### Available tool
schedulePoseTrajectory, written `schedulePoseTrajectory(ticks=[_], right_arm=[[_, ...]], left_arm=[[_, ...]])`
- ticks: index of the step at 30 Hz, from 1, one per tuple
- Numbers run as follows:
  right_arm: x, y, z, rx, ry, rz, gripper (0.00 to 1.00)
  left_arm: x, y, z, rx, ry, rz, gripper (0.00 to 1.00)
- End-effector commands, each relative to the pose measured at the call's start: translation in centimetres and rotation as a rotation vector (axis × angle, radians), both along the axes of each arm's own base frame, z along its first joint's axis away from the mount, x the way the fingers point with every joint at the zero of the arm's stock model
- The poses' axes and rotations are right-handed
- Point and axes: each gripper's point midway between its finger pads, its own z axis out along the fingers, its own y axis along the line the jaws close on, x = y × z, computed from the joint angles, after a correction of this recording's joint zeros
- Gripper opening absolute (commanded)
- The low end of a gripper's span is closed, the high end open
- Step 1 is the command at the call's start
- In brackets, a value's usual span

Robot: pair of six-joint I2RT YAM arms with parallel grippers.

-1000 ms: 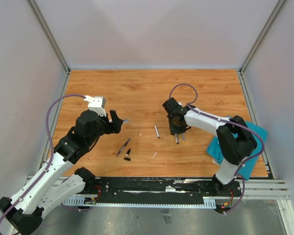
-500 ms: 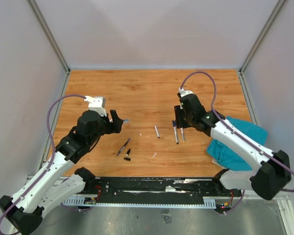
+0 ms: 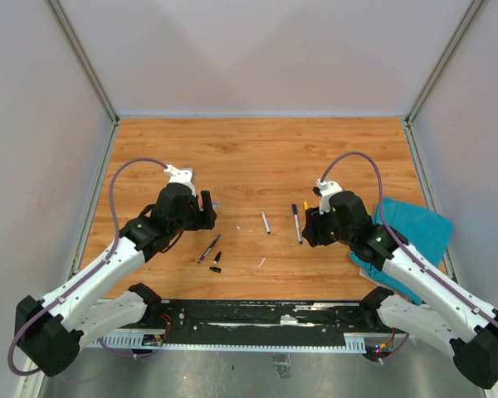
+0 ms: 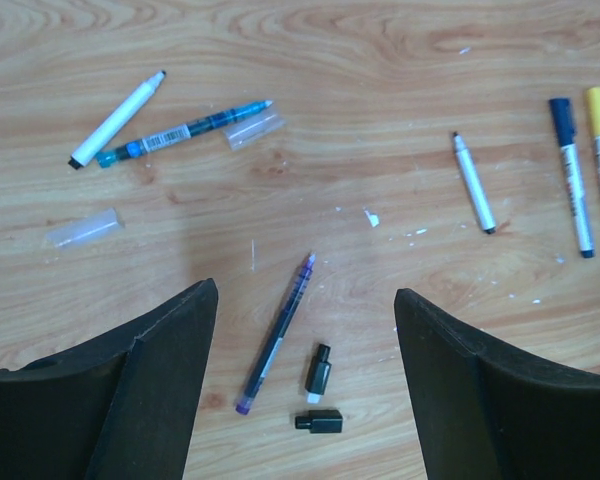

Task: Insert the pens into the pen caps
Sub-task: Move the pen to the center of the board.

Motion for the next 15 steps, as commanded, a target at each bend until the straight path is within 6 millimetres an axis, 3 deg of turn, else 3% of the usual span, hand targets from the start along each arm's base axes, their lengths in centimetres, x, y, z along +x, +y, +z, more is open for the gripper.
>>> schedulePoseTrajectory(ticks=[1, 5, 15], right_arm=[[-1.6, 0.2, -0.4, 0.019, 0.0, 0.064, 0.51], [-2.4, 0.2, -0.8, 0.042, 0.011, 0.075, 0.52], [-3.6, 0.6, -1.5, 0.054, 0.071, 0.115, 0.52]], left_arm=[[0.6, -0.1, -2.3, 0.032, 0.071, 0.029, 0.76], [1.8, 0.5, -3.1, 0.095, 0.078, 0.066, 0.77], [7.2, 2.1, -3.6, 0.191, 0.099, 0.135, 0.74]])
